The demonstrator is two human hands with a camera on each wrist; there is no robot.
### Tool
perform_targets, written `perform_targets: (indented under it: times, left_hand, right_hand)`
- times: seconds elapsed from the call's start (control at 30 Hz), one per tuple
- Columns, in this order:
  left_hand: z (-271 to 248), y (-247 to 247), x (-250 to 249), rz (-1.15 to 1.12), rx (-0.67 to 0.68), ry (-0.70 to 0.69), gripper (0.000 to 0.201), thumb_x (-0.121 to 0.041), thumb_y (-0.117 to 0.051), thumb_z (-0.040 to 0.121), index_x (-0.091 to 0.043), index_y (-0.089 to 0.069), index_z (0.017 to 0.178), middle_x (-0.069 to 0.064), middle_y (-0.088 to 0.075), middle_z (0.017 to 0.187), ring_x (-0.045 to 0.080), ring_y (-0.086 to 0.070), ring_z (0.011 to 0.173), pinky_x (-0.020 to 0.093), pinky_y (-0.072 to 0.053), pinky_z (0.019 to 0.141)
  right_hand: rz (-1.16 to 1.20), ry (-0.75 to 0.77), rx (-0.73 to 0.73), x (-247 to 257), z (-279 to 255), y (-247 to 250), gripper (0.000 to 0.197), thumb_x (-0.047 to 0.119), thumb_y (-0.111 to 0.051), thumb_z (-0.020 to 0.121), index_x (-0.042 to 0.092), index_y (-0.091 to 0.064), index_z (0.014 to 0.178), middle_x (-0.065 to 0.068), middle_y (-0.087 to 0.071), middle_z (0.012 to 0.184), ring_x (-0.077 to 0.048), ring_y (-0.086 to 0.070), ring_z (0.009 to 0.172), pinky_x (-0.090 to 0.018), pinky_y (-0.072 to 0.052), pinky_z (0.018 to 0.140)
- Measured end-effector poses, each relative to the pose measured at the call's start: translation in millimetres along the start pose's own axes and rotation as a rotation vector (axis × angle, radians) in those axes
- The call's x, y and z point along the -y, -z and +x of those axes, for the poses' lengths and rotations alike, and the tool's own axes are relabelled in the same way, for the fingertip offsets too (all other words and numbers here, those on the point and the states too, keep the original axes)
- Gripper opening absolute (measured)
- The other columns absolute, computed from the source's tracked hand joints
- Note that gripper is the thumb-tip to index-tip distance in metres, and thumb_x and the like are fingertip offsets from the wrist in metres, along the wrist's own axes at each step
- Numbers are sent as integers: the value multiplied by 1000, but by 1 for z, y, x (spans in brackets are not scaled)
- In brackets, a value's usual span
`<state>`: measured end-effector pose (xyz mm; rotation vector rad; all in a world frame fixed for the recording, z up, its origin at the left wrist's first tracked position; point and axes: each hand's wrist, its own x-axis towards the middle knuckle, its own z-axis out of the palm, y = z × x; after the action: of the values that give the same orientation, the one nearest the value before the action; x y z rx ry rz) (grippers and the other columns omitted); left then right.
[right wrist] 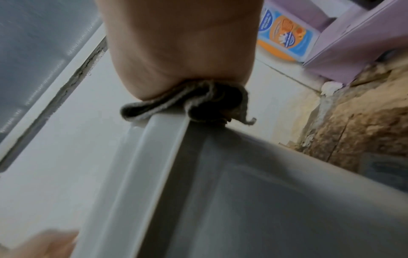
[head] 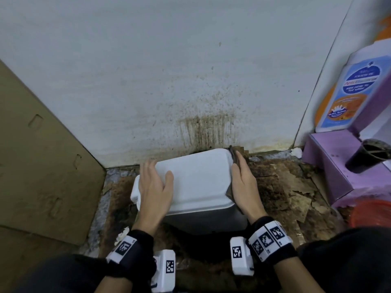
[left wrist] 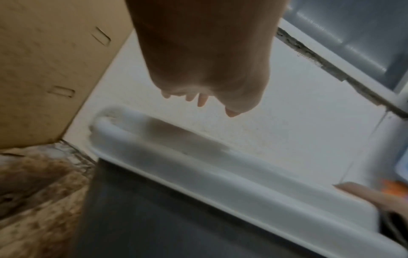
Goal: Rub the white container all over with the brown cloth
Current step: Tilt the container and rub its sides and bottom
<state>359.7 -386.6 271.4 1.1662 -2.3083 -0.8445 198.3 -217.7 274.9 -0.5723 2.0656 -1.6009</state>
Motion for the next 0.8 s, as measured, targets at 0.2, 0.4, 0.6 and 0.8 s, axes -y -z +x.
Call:
perform_targets:
  times: [0.2, 0.4, 0.6, 0.8]
  left_hand:
    - [-2, 7, 29, -72, 112, 436, 117, -73, -47, 78, 1, -12, 162, 22, -17, 169, 44, -21, 154, 55, -25, 124]
    - [-2, -5, 35, -137, 212, 466, 131, -96, -53, 60, -1, -32, 147, 16, -50, 141, 34, -56, 122, 49, -52, 101]
    - [-8, -15, 31, -40, 170, 385, 107, -88, -60, 76, -5, -42, 142, 17, -57, 135, 36, -60, 117, 48, -53, 97]
    - [11, -2, 12, 16, 193, 255, 69, -77, -62, 87, -19, -49, 122, 3, -60, 120, 30, -60, 110, 46, -51, 93]
  right_hand:
    - [-73, -75, -37, -15, -1, 30, 53, 42, -29, 111, 32, -21, 163, 9, -28, 167, -14, -25, 153, -37, -22, 122]
    - [-173, -134, -66, -26, 1, 43, 62, 51, -27, 109, 25, -17, 164, 4, -24, 169, -20, -22, 155, -40, -19, 123]
    - [-137, -175, -106, -34, 0, 57, 68, 58, -29, 106, 24, -18, 164, 4, -24, 169, -20, -23, 155, -40, -18, 125]
    - [-23, -217, -203, -35, -12, 52, 69, 55, -37, 106, 21, -18, 163, 0, -30, 166, -23, -29, 152, -40, -24, 122]
